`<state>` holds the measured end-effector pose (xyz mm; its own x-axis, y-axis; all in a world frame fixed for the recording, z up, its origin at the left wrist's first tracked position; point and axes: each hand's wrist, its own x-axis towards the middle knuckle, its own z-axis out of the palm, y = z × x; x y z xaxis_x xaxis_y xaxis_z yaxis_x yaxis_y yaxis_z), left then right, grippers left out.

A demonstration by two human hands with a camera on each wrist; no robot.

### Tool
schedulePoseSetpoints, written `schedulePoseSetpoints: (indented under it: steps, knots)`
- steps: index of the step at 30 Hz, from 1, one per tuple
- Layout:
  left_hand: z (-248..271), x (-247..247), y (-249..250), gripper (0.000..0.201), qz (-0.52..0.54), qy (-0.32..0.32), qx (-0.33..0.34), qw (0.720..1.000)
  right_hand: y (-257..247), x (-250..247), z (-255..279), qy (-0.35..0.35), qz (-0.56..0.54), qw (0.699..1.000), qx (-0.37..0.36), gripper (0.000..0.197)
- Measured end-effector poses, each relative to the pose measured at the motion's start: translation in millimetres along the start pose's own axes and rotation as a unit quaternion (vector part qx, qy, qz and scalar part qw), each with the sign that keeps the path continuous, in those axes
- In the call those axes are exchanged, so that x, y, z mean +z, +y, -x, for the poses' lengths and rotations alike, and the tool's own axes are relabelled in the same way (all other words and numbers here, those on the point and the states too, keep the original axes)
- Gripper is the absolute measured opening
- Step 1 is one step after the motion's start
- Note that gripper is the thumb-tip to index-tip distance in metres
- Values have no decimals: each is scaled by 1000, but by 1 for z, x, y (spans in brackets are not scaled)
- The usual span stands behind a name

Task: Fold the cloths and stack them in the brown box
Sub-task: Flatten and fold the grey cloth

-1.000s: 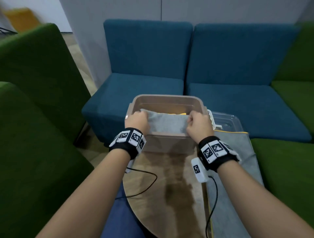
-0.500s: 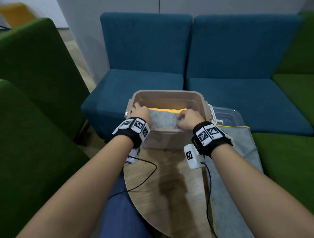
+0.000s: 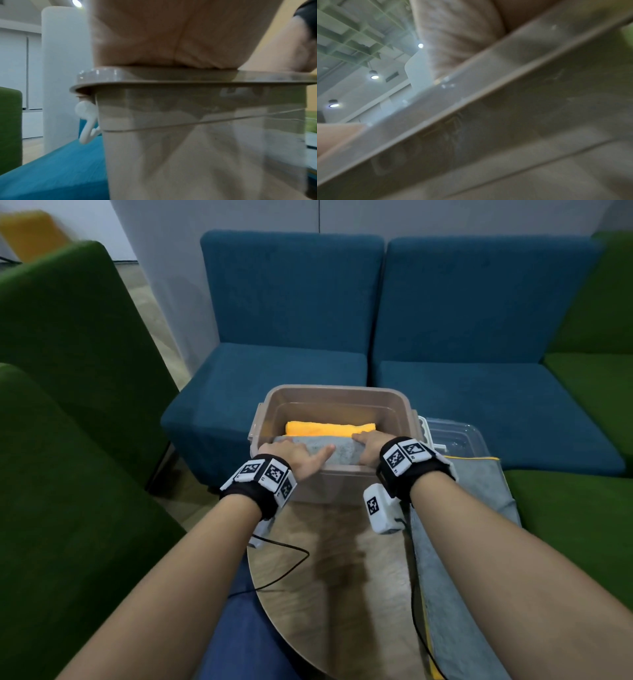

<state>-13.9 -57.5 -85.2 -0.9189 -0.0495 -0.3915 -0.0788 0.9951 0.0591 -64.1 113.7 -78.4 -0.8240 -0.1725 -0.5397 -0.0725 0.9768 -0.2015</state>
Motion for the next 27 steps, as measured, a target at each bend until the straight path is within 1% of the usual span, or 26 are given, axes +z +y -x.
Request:
schedulePoseSetpoints:
  steps: [1, 3, 5, 7, 8, 9, 11, 12, 13, 14, 15, 17, 18, 22, 24, 25, 27]
  knots:
    - [-2, 0, 1, 92, -4, 2, -4, 1000, -1, 0, 0, 5, 5, 1000, 3, 69]
    - [-7, -1, 1, 76, 0, 2, -7, 1000, -1, 1, 2, 16, 11, 1000, -5, 63]
    - [-10, -3, 0, 62, 18, -18, -10, 1000, -2, -1, 9, 30, 14, 999, -23, 54]
    - [-10, -6, 1, 57, 36, -24, -15, 999, -4, -5, 16, 45, -22, 998, -37, 50]
    - [-8, -5, 3, 53, 41, -9, -21, 999, -5, -6, 20, 58, -39, 996, -46, 50]
    - [-5, -3, 5, 50, 36, 24, -23, 999, -6, -5, 25, 71, -40, 995, -61, 50]
    - [5, -1, 7, 51, -16, 128, -2, 992, -6, 1, 37, 81, -26, 993, -80, 56]
    - [10, 1, 7, 52, -41, 172, 8, 984, -5, 7, 43, 87, -23, 993, -76, 62]
    - [11, 4, 6, 52, -54, 195, 15, 979, -5, 13, 50, 96, -12, 993, -65, 66]
    - [11, 5, 6, 50, -49, 196, 17, 979, -5, 19, 53, 112, 7, 992, -55, 69]
    - [9, 6, 6, 49, -26, 182, 11, 983, -6, 23, 54, 126, 27, 990, -49, 70]
    - [7, 3, 7, 49, 27, 150, -14, 988, -8, 25, 54, 140, 28, 989, -39, 71]
    - [7, 2, 8, 50, 33, 145, -20, 989, -9, 25, 52, 145, 21, 988, -37, 71]
    - [5, 2, 7, 56, 4, 144, -29, 989, -10, 28, 50, 195, 28, 980, -27, 63]
    - [4, 3, 8, 57, -4, 138, -21, 990, -9, 30, 47, 198, 33, 979, -23, 60]
    - [3, 5, 7, 57, -3, 143, -15, 990, -9, 32, 46, 203, 32, 978, -26, 59]
    - [4, 7, 6, 55, 12, 186, 2, 982, -8, 35, 44, 229, 34, 972, -41, 59]
